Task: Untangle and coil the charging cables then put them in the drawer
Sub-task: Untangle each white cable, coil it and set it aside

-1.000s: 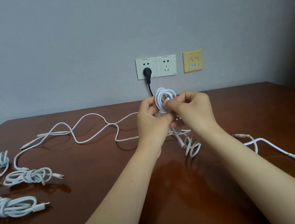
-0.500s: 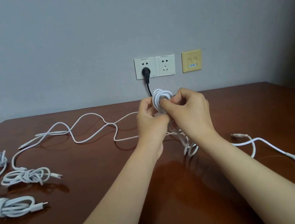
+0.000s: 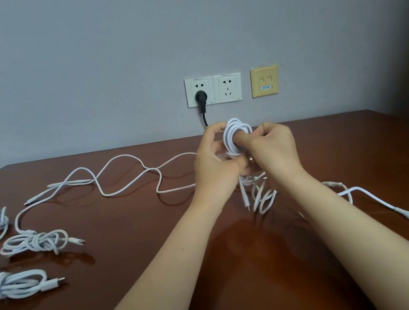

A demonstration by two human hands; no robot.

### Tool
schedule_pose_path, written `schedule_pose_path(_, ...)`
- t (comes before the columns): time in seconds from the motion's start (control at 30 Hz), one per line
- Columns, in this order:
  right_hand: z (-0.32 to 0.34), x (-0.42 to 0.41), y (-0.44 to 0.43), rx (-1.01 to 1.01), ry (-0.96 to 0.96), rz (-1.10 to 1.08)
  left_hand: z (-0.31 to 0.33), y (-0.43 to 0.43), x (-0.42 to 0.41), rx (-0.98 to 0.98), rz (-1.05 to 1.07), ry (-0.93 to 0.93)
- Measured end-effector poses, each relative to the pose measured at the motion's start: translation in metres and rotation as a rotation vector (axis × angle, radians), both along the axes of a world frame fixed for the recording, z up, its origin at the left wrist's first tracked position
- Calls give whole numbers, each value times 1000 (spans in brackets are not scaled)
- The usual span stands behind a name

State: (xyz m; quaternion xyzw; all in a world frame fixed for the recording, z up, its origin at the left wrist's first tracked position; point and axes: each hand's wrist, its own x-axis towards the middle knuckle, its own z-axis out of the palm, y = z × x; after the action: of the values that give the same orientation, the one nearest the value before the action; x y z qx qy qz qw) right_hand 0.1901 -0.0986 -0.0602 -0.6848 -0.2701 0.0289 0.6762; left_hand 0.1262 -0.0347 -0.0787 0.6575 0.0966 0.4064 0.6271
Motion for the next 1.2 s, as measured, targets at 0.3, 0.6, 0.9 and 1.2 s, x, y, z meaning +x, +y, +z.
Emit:
schedule_pose_path(0.3,3,-2,5,129,57,209,6,11,-5,-206,-25,-22)
schedule_pose_path(0.6,-1,8,-2,-35,6,398,6,15,-7,-201,-80,34)
schedule_pose_path(0.9,-11,8,10,-72,-121,164,2,13,-4,-53,-72,34)
schedule_pose_path(1.2,-15,9,11,-141,-200,61,-5,14,3,-30,46,78)
